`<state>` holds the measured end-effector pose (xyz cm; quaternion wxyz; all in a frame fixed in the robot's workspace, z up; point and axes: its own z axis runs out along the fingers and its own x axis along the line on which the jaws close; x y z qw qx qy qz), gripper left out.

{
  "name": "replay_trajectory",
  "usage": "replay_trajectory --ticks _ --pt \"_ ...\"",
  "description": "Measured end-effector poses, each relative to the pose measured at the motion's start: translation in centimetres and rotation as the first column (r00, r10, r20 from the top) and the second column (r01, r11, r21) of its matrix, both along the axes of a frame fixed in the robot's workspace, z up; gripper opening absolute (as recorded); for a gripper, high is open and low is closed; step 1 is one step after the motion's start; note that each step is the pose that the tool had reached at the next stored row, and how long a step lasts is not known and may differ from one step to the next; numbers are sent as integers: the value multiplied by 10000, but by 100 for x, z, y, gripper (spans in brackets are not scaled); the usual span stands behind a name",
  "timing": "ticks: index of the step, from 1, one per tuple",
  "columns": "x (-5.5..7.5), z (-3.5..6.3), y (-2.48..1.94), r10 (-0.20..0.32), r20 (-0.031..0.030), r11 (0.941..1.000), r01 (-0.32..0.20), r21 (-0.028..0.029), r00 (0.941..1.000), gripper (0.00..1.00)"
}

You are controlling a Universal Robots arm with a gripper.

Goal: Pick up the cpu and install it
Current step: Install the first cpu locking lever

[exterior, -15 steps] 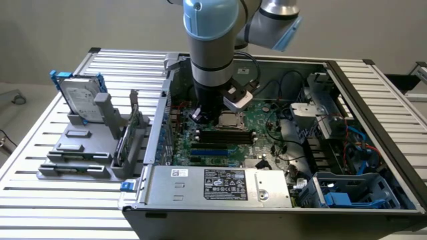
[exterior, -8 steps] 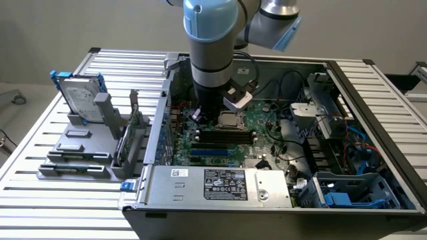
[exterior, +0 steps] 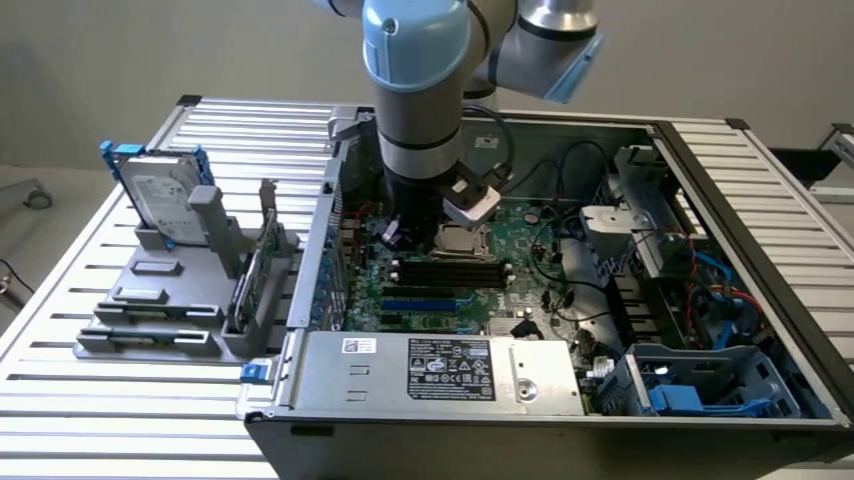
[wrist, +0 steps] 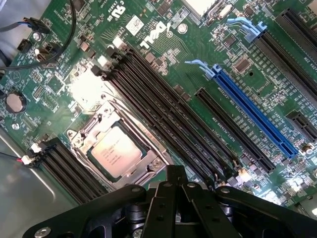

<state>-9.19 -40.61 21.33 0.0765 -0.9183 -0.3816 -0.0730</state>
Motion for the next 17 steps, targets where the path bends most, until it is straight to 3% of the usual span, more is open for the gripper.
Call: replay_trajectory --ticks 17 --pt "-7 -86 7 6 109 9999 -7 104 9999 11"
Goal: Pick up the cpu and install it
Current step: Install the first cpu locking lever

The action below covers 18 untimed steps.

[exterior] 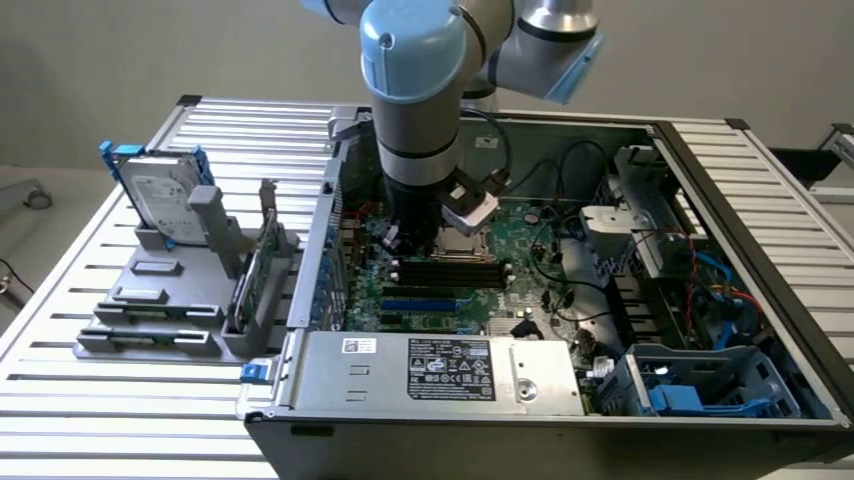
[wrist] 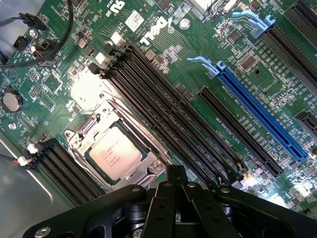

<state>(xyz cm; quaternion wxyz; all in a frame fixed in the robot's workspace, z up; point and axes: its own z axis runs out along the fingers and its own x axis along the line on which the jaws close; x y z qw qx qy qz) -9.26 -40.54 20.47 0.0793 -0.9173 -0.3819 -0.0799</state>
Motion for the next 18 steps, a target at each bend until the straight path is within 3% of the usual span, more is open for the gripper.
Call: replay_trajectory --ticks 10,14,18 --pt "-3 -36 8 1 31 9999 -2 121 10000 11" --pt "-3 -36 9 0 32 9999 -1 136 10000 11" --pt "-4 54 26 1 31 9999 -1 136 10000 11"
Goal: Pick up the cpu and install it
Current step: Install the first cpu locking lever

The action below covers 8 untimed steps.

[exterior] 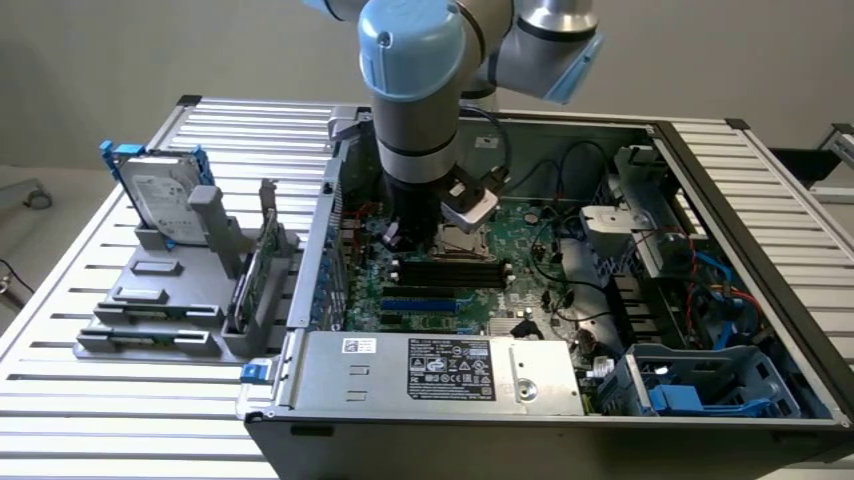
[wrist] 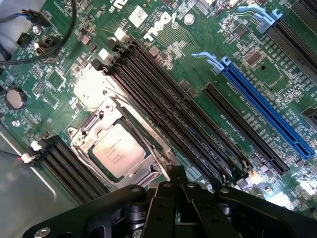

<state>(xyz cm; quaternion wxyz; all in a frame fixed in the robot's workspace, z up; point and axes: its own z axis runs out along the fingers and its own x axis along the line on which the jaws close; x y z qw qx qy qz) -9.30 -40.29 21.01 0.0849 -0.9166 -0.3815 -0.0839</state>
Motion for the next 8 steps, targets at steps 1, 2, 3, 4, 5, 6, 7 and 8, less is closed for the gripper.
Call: replay_trajectory --ticks 1,2,3,4,5,6,7,8 --pt "0 40 6 -1 0 10000 1 -1 10000 11" --pt "0 80 11 0 -1 10000 0 -3 10000 11" --pt "0 110 17 0 -1 10000 0 -2 10000 11" --pt "0 136 24 -1 0 10000 1 0 10000 11" --pt "0 167 29 0 -1 10000 0 -2 10000 11" --pt "1 203 30 1 0 10000 -1 -1 10000 11" --pt "0 235 33 1 0 10000 -1 -1 10000 11" --pt "0 267 36 0 -2 10000 0 -3 10000 11"
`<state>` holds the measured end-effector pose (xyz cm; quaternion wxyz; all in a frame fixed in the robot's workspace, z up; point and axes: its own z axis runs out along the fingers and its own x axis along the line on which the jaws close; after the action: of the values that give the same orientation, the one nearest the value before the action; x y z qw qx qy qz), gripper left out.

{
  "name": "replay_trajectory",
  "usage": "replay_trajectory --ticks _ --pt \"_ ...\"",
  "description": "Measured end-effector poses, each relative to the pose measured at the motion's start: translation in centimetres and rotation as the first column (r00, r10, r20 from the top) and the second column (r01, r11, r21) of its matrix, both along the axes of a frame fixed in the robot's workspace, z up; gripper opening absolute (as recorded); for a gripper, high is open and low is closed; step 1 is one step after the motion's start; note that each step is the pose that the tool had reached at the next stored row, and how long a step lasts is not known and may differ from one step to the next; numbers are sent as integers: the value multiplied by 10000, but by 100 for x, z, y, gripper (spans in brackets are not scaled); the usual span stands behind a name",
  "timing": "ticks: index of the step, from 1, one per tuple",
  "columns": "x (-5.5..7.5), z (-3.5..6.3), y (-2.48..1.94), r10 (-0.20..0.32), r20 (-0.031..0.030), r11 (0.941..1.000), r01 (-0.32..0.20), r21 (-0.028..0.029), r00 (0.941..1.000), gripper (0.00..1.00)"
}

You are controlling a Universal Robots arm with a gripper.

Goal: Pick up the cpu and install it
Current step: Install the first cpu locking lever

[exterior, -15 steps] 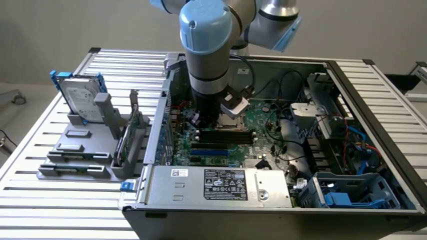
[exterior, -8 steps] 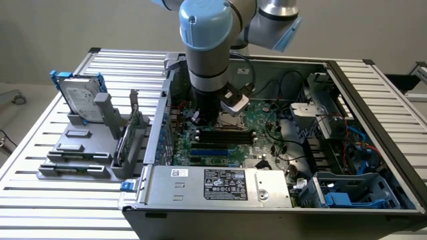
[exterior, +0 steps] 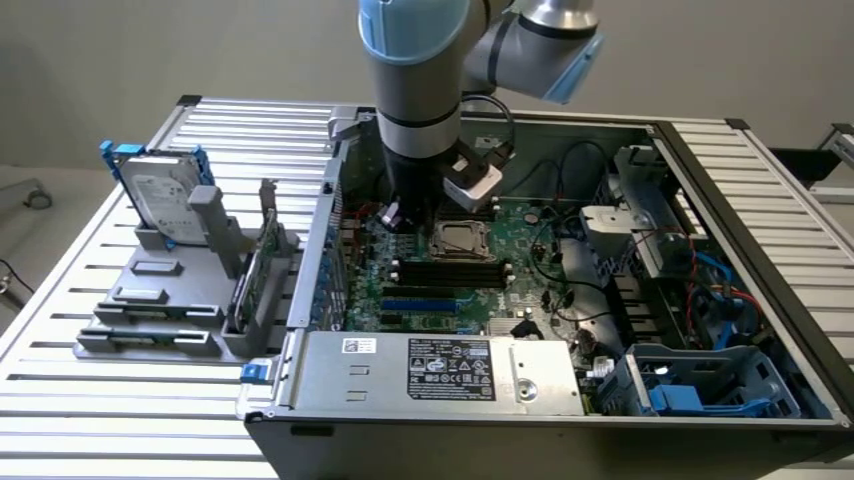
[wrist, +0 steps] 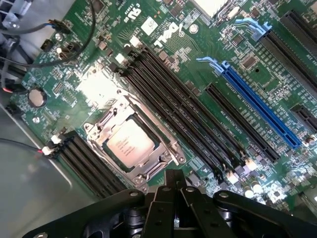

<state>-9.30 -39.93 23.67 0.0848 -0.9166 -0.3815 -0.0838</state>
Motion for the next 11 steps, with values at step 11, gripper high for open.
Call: replay_trajectory --ticks 11 --pt "9 116 -100 -139 1 9999 139 1 9999 11"
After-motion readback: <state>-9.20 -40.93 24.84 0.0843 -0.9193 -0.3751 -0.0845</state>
